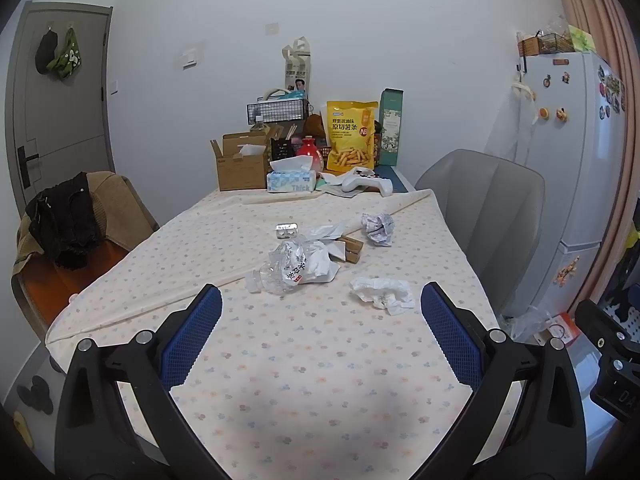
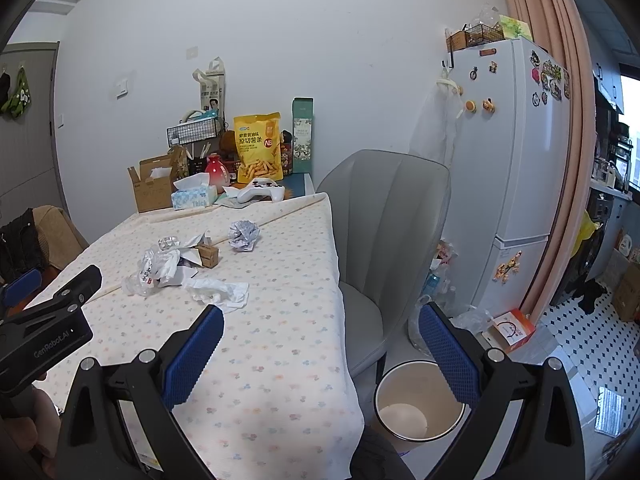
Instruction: Collect trash
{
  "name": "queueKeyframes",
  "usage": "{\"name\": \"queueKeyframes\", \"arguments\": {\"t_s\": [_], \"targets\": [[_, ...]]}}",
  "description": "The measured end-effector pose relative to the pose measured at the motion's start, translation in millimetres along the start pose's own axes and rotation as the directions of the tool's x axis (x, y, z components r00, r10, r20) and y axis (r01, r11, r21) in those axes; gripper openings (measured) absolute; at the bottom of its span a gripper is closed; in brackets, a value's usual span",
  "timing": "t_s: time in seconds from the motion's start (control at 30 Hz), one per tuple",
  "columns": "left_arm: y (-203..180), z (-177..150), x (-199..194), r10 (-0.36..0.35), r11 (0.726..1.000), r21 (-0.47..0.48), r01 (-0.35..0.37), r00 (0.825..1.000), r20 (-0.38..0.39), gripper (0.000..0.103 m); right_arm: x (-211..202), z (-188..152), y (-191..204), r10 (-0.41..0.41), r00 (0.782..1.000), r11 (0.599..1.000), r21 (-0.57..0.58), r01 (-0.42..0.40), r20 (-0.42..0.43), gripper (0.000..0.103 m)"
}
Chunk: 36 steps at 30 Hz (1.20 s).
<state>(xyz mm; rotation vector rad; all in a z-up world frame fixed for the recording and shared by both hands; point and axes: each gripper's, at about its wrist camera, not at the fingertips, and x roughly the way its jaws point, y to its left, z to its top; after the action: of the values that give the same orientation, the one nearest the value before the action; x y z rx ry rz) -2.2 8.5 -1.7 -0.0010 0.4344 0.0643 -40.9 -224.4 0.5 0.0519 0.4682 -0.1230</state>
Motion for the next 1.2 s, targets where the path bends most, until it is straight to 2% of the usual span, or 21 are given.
{"name": "queueKeyframes", "arguments": {"t_s": [0.3, 0.53, 0.67, 0.97, 1.2], "targets": [[11, -1, 13, 0.005, 1.000, -0.015, -0.006, 0.999, -0.034, 0.099, 15, 1, 7, 0.020, 0.999, 1.000, -0.002, -0.020, -0.026, 0.096], [36, 2, 36, 0.021, 0.999, -0.045, -0.025, 0.997, -0.075, 0.099, 43, 8, 21, 0.074, 0.995, 0.997, -0.005, -0.075, -0.061, 0.096], [44, 5, 54, 0.022, 0.998, -0.048, -0.027, 0.994, -0.104, 0.098, 64, 11, 32, 0.115, 0.989, 0.993, -0.004, -0.116, -0.094, 0.089], [51, 11, 106, 0.006, 0.998, -0.054, -0.017, 0.980, -0.197, 0.081, 111, 15, 59, 0.178, 0.969, 0.983, -0.012, -0.183, -0.170, 0.087], [45, 17, 146, 0.001, 0.999, -0.033, -0.010, 0.969, -0.247, 0.073, 148, 18, 72, 0.191, 0.953, 0.980, -0.009, -0.199, -0.235, 0.086]]}}
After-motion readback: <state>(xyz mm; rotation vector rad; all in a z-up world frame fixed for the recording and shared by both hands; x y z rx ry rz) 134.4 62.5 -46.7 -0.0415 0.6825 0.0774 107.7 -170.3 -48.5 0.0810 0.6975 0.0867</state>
